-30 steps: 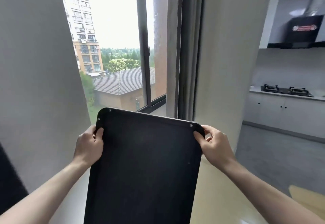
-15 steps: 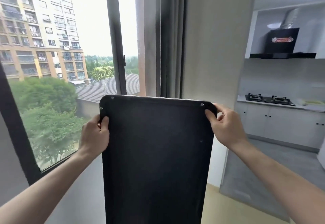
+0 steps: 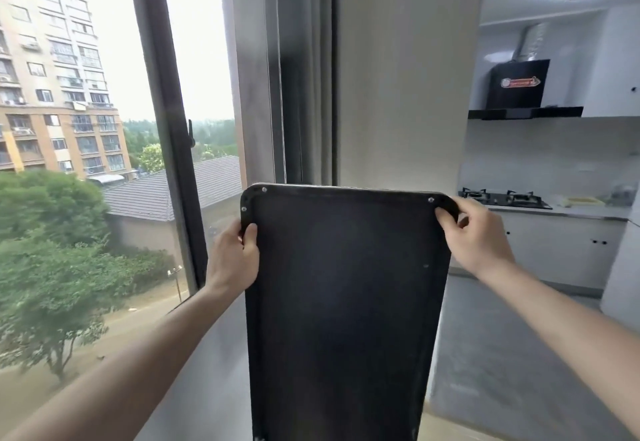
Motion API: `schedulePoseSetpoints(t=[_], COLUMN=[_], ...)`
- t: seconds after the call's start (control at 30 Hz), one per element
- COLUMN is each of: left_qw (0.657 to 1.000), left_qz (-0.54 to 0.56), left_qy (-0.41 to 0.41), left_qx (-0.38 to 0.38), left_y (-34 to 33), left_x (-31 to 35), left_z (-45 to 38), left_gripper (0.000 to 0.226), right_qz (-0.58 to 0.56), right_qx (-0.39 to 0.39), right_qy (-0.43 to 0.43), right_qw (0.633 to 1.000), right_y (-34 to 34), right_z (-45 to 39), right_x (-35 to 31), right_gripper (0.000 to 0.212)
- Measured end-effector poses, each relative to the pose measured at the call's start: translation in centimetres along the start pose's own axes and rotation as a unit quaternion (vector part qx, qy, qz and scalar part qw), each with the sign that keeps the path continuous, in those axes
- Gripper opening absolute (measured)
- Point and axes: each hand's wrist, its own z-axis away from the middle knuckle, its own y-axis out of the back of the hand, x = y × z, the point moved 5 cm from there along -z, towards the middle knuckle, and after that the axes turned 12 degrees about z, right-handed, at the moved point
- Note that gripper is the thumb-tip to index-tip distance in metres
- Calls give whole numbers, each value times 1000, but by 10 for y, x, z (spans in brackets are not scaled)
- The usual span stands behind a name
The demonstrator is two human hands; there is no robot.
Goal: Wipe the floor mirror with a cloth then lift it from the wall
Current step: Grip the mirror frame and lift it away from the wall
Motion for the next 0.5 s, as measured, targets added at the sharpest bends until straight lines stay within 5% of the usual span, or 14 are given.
schedulePoseSetpoints(t=[0.5], left_qw=[1000], left_qz=[-3], left_qy=[26], left_qx=[4], left_y=[-224], left_x=[-45], left_z=[-148], left_gripper=[38], right_qz=[-2], right_qx=[3], right_qy=[21], right_qw=[1000], right_y=[-112], right_z=[-190], right_x=[150], right_gripper=[15])
